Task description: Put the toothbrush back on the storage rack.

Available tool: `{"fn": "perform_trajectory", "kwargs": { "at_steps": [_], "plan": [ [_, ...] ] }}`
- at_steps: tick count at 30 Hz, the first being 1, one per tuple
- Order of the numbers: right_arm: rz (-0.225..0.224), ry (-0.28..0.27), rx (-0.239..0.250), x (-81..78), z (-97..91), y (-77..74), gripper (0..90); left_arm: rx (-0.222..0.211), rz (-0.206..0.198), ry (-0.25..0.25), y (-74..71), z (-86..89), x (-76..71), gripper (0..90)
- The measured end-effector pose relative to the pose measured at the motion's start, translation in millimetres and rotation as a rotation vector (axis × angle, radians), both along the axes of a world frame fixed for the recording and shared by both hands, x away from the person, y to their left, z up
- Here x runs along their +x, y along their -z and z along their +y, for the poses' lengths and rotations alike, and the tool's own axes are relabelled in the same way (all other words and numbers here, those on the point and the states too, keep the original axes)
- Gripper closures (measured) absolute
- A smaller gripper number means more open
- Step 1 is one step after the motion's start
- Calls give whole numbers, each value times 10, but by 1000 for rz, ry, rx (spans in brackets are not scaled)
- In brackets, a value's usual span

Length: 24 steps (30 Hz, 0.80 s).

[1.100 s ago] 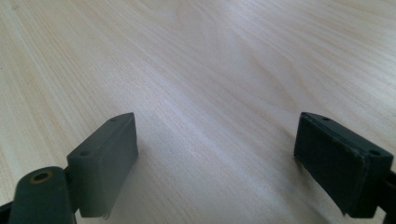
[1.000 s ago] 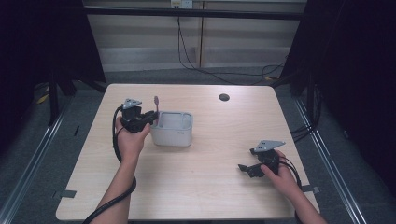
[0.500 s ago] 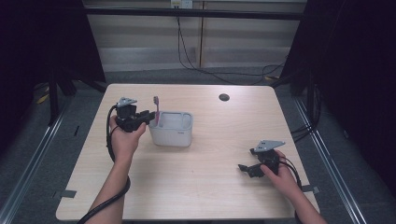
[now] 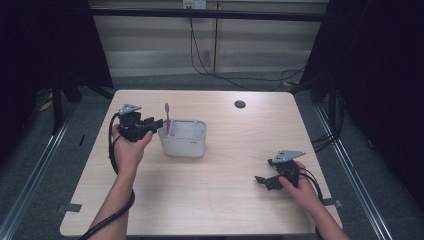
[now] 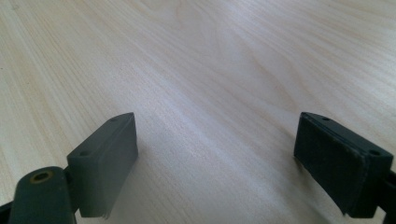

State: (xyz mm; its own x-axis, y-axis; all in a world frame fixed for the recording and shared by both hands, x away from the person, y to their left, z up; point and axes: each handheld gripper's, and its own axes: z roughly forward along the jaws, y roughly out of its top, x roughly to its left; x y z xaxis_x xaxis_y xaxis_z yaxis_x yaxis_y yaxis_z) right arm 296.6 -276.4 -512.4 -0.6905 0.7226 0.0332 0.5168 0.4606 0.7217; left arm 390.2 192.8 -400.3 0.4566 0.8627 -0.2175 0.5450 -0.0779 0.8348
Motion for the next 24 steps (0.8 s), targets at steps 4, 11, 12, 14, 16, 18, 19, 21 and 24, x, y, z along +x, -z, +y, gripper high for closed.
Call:
{"fn": "perform_trajectory", "kwargs": {
  "at_steps": [4, 11, 12, 14, 16, 18, 19, 21, 24],
  "plan": [
    [0, 0, 0, 0, 0, 0, 126, 1, 13, -2, 6, 17, 1, 559],
    [0, 0, 0, 0, 0, 0, 127, 6, 14, -5, 28, 38, -9, 483],
    [0, 0, 0, 0, 0, 0, 127, 3, 9, -5, 34, 41, -12, 474],
    [0, 0, 0, 0, 0, 0, 127, 8, 8, -2, 39, 45, -15, 458],
    [0, 0, 0, 0, 0, 0, 126, 8, 11, 2, 43, 55, -17, 448],
    [0, 0, 0, 0, 0, 0, 126, 6, 10, 1, 49, 59, -21, 438],
    [0, 0, 0, 0, 0, 0, 126, 6, 10, 1, 49, 59, -21, 428],
    [0, 0, 0, 0, 0, 0, 126, 11, 8, 1, 58, 71, -31, 406],
    [0, 0, 0, 0, 0, 0, 126, 7, 5, 8, 68, 88, -47, 393]
  ]
}}
